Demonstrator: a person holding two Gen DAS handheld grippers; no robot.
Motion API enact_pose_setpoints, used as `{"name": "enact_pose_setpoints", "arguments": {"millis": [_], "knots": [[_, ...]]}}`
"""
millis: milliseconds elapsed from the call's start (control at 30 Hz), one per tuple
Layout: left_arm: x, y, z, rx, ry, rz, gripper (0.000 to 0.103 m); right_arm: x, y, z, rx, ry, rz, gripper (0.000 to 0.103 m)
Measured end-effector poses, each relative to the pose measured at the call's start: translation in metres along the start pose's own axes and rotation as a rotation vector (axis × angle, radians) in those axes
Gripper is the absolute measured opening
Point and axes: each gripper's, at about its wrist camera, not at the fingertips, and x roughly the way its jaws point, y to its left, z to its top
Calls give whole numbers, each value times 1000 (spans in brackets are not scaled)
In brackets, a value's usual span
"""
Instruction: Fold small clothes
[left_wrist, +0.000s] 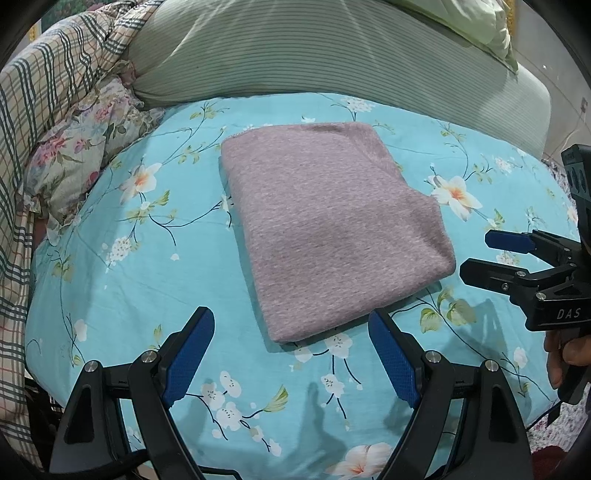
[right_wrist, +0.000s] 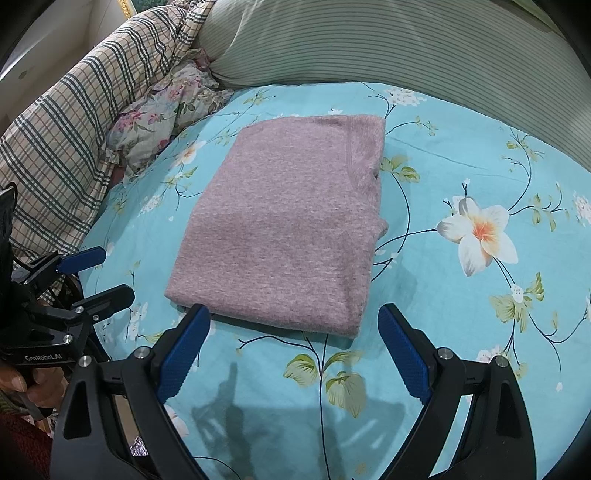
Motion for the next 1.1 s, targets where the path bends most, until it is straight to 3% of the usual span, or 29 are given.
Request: {"name": "enact_pose_setpoints", "arguments": {"millis": [1100], "knots": [[2, 1, 4, 9, 1, 2, 86, -2, -2, 3, 18, -1, 0, 92]]}}
